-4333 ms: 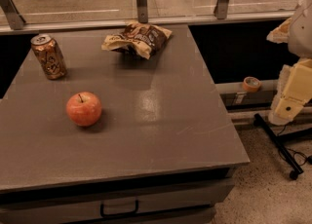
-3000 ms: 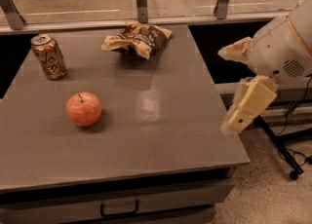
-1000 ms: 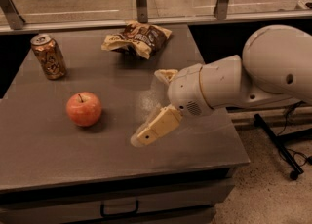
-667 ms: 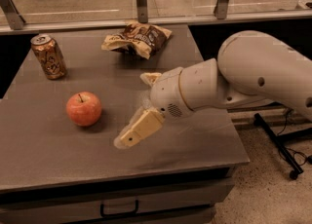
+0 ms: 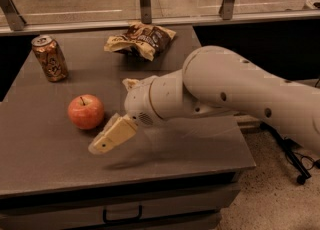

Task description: Move apple near brown chip bag

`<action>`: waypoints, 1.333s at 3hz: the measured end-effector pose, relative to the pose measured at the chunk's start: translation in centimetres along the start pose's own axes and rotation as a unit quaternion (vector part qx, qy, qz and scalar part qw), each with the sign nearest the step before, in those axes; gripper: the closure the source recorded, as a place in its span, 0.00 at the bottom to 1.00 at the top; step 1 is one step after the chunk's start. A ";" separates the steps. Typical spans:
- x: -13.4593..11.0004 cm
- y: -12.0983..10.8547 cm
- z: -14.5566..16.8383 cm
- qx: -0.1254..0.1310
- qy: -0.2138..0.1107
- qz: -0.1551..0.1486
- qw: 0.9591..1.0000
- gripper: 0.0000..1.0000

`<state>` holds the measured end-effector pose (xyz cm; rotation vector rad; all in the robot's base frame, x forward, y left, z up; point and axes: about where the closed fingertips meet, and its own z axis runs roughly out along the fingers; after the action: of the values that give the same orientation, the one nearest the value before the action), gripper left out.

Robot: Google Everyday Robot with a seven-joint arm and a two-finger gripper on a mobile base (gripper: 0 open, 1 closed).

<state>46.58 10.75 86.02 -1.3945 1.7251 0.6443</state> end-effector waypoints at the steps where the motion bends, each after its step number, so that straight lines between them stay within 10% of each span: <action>1: -1.1 -0.8 2.3 0.005 -0.011 -0.006 1.000 0.00; 4: -1.8 -0.8 6.9 -0.057 -0.014 0.001 0.998 0.65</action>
Offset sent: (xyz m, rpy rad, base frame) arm 0.0302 0.0670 -0.0229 0.0471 0.0260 0.0750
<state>49.34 17.00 83.89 -1.4545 1.6914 0.7703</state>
